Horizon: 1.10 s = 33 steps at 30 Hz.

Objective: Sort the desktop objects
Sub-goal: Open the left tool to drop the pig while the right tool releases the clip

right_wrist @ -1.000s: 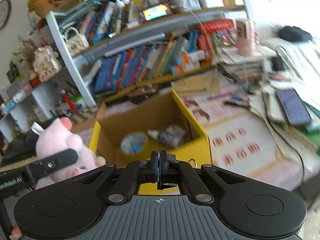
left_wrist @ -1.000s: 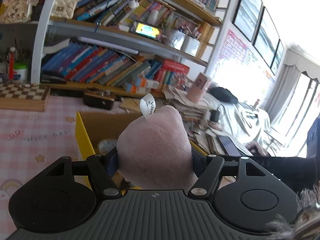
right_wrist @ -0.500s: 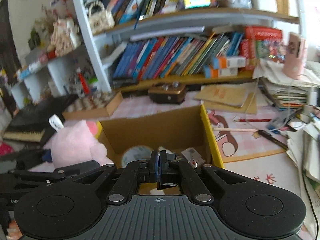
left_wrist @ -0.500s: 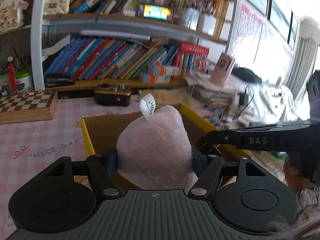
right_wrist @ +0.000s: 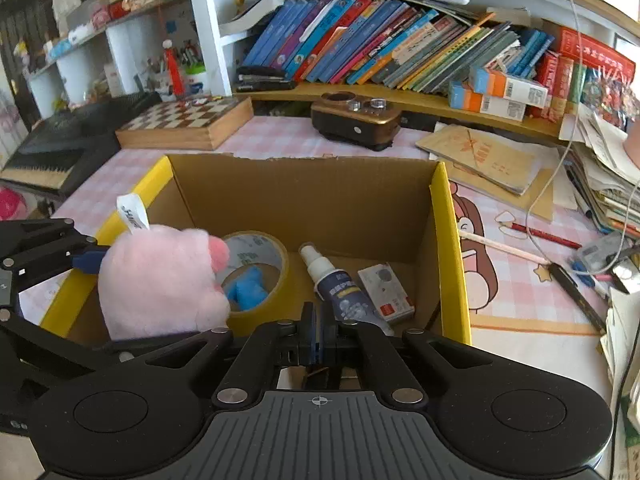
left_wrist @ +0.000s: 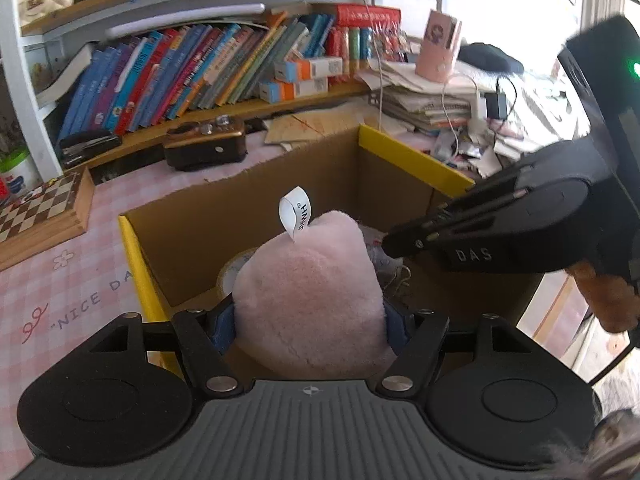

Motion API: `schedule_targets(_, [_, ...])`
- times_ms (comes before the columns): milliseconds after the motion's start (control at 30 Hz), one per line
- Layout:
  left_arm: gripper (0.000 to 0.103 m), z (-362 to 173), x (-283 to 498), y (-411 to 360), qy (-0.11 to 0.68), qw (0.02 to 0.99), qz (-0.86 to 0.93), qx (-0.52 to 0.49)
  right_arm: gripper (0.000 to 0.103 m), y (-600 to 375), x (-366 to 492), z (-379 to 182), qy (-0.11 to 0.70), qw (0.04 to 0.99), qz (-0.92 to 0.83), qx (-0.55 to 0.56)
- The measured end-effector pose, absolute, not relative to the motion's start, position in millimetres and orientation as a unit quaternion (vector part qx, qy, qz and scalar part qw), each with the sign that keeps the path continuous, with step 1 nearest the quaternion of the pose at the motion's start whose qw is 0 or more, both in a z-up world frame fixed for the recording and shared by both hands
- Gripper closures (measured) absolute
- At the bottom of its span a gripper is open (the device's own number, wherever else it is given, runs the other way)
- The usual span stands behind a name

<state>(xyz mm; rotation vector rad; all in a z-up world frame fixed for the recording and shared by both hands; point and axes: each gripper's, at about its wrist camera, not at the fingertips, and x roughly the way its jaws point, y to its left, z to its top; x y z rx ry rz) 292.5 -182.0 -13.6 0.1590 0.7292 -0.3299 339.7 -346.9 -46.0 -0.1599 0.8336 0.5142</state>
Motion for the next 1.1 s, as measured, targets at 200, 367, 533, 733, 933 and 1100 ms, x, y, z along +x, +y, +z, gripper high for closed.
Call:
schedule_targets(200, [0.028,-16,293,-185,0.361,0.916,-0.159,0.076,0.101,-345,344,-49,0.409,0.874,0.251,-0.079])
schedule_targets(367, [0.011,-10,290,-182,0.346,0.924,-0.148,0.066,0.094,-346,343,-49,0.408,0.876,0.245,-0.078])
schedule_targets(533, [0.002,2,279,-175,0.316,0.939,-0.129,0.052,0.079,-353,337,-40,0.397,0.882,0.244,-0.067])
schedule_targets(733, [0.000,25,260,-162,0.273,0.956,-0.107,0.021,0.043,-362,318,-18,0.367,0.899,0.233,-0.043])
schedule_targets(933, [0.000,47,231,-141,0.231,0.970,-0.077,-0.027,0.034,-369,289,5,0.322,0.924,0.206,-0.017])
schedule_targets(1100, [0.000,55,200,-119,0.208,0.975,-0.053,-0.056,0.028,-370,256,17,0.292,0.941,0.172,0.007])
